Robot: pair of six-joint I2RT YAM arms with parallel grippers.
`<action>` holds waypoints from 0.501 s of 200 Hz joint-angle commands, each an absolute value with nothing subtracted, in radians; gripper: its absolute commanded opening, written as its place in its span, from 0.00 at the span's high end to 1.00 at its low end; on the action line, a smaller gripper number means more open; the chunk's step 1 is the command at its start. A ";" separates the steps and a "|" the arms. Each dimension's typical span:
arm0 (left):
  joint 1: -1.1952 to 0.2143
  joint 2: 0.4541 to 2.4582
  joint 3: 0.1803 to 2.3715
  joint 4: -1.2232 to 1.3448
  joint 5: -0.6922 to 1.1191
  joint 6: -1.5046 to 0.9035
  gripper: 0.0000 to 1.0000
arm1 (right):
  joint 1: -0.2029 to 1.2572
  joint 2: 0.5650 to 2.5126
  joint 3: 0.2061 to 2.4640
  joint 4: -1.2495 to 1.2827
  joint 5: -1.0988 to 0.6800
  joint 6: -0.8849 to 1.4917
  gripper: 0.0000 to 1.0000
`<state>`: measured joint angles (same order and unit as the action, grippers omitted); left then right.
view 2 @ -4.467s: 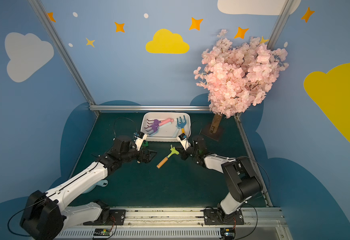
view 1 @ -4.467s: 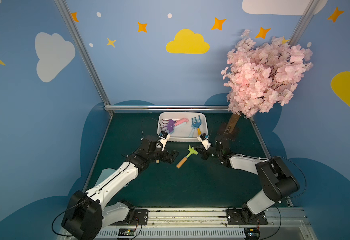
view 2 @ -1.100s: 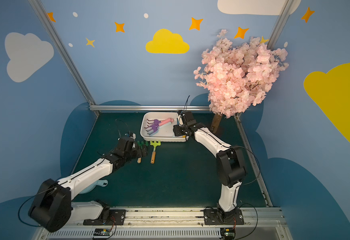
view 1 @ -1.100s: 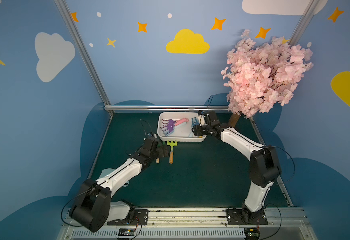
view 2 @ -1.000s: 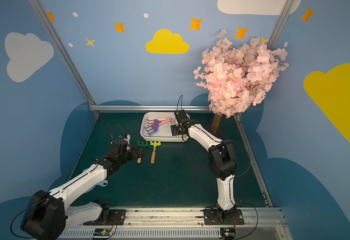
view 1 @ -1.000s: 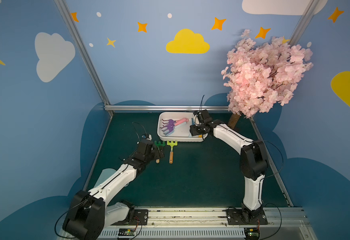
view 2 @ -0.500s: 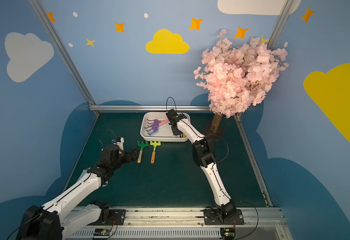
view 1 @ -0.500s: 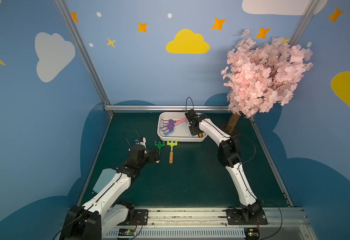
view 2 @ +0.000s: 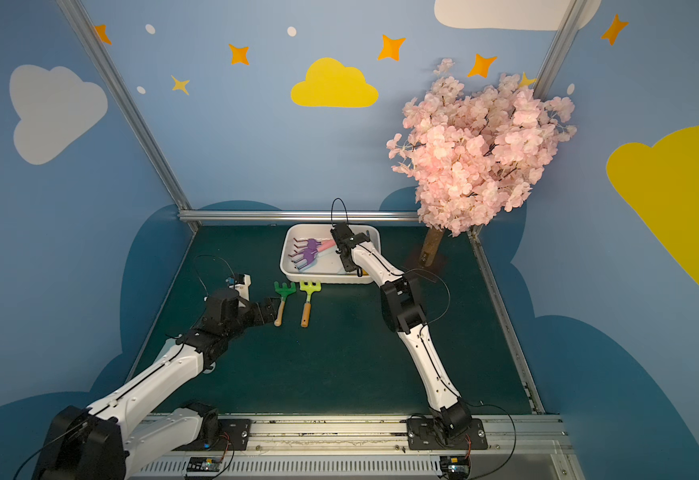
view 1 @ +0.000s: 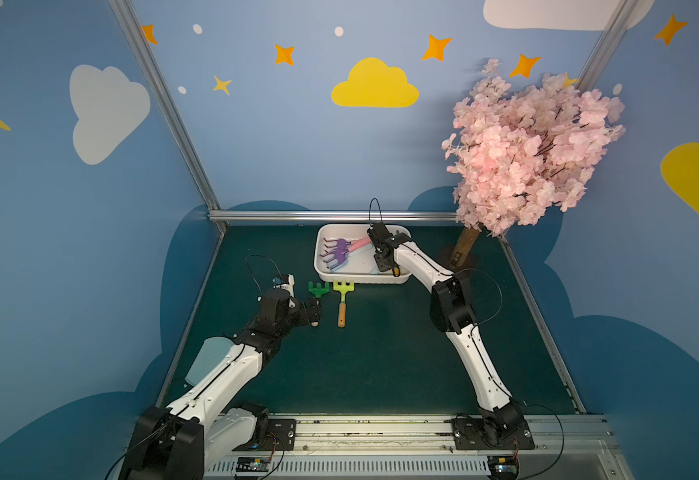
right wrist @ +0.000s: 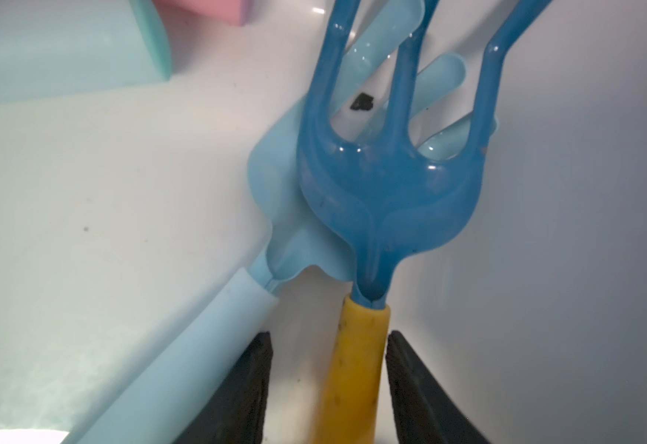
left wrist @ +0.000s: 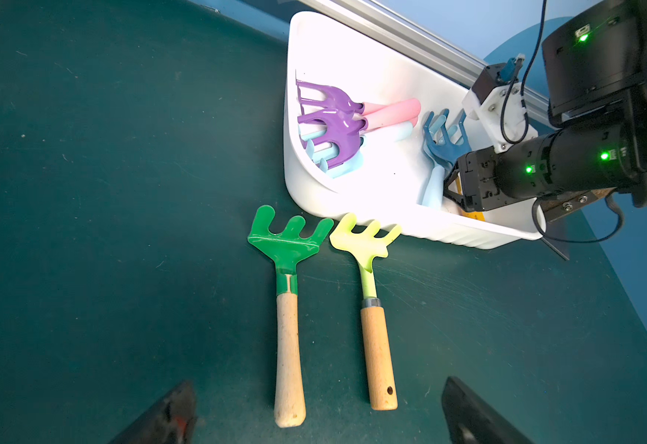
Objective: Take the hand rake out of the storage box
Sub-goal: Pick up the rake from the storage box.
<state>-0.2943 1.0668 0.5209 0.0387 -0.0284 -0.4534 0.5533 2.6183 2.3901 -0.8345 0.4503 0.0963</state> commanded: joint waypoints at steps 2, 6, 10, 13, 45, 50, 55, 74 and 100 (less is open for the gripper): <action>-0.290 1.062 0.527 0.019 -0.020 -0.454 0.00 | 0.537 2.644 2.414 -0.810 0.358 0.109 0.48; -0.290 1.063 0.530 0.016 -0.019 -0.455 0.00 | 0.535 2.647 2.414 -0.810 0.346 0.112 0.49; -0.291 1.063 0.533 0.014 -0.020 -0.456 0.00 | 0.533 2.649 2.414 -0.809 0.335 0.116 0.49; -0.290 1.062 0.535 0.012 -0.021 -0.458 0.00 | 0.532 2.650 2.413 -0.809 0.327 0.120 0.49; -0.290 1.014 0.502 0.051 -0.038 -0.483 0.00 | 0.520 2.632 2.367 -0.777 0.259 0.137 0.71; -0.290 1.007 0.495 0.060 -0.038 -0.486 0.00 | 0.520 2.625 2.359 -0.771 0.254 0.135 0.75; -0.290 1.001 0.490 0.065 -0.038 -0.488 0.00 | 0.520 2.620 2.353 -0.769 0.249 0.134 0.78; -0.290 0.990 0.491 0.055 -0.041 -0.489 0.00 | 0.519 2.596 2.340 -0.764 0.250 0.132 0.86; -0.289 0.989 0.494 0.040 -0.046 -0.490 0.01 | 0.519 2.563 2.333 -0.762 0.266 0.126 0.90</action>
